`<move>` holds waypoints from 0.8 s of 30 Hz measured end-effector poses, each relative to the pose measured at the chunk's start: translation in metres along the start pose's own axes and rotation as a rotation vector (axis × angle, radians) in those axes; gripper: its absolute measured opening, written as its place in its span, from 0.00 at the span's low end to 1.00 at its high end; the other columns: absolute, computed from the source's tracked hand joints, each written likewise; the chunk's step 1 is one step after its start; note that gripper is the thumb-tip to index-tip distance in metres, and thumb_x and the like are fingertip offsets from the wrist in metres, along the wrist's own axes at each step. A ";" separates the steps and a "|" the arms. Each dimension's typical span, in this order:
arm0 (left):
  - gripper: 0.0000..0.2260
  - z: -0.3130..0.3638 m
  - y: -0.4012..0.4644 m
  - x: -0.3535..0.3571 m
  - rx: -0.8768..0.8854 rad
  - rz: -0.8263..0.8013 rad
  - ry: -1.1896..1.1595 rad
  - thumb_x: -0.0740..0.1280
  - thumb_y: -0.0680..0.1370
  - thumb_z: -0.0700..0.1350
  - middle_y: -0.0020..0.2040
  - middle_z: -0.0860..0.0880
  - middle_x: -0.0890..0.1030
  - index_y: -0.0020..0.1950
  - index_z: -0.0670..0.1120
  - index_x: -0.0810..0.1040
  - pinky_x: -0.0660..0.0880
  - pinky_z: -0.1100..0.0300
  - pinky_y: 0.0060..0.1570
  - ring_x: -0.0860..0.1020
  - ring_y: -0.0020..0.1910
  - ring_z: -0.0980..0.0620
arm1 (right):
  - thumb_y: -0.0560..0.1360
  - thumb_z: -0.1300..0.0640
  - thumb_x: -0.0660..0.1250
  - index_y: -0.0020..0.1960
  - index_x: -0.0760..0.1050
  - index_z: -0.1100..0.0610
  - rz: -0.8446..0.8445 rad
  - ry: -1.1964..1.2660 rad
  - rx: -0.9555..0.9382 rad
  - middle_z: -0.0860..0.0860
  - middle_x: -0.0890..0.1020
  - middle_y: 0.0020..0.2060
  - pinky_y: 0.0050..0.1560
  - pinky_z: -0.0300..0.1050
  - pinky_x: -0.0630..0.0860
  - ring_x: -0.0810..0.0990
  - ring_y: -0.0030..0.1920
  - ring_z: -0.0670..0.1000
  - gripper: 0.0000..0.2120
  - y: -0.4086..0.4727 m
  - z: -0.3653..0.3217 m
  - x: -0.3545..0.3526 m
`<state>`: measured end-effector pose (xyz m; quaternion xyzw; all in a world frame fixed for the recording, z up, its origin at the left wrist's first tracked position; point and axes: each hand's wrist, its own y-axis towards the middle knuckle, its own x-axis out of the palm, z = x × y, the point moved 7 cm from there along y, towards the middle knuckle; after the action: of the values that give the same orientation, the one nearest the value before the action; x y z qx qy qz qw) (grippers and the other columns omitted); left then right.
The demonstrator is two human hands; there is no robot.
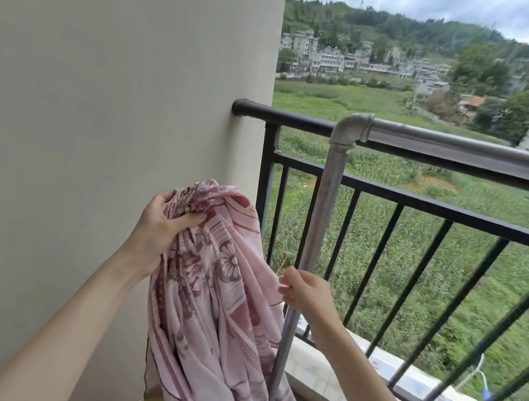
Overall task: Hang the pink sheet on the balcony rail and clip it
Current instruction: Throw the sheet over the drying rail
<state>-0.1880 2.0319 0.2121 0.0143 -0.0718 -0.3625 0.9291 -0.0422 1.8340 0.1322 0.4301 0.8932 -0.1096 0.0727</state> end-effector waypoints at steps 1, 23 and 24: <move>0.34 0.001 -0.001 0.000 0.005 -0.012 -0.006 0.74 0.61 0.41 0.55 0.38 0.80 0.65 0.37 0.68 0.77 0.54 0.48 0.81 0.48 0.44 | 0.77 0.48 0.60 0.36 0.70 0.55 0.014 -0.010 0.101 0.53 0.73 0.35 0.42 0.46 0.71 0.72 0.34 0.49 0.14 -0.001 0.023 -0.003; 0.32 0.024 0.002 -0.003 0.037 0.014 -0.019 0.74 0.64 0.40 0.55 0.42 0.80 0.65 0.41 0.65 0.75 0.51 0.54 0.81 0.50 0.47 | 0.75 0.40 0.60 0.65 0.70 0.58 -0.434 0.231 -0.050 0.58 0.79 0.57 0.59 0.50 0.75 0.78 0.56 0.54 0.27 -0.008 -0.115 0.044; 0.34 0.031 0.005 0.002 0.045 -0.004 -0.019 0.75 0.62 0.41 0.54 0.42 0.80 0.65 0.42 0.65 0.75 0.51 0.53 0.81 0.49 0.48 | 0.66 0.29 0.61 0.68 0.68 0.57 -0.407 0.133 -0.058 0.58 0.76 0.63 0.65 0.55 0.70 0.74 0.62 0.56 0.40 -0.005 -0.123 0.045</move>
<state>-0.1876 2.0352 0.2435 0.0320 -0.0889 -0.3626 0.9272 -0.0785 1.8961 0.2412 0.2448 0.9672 -0.0674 0.0022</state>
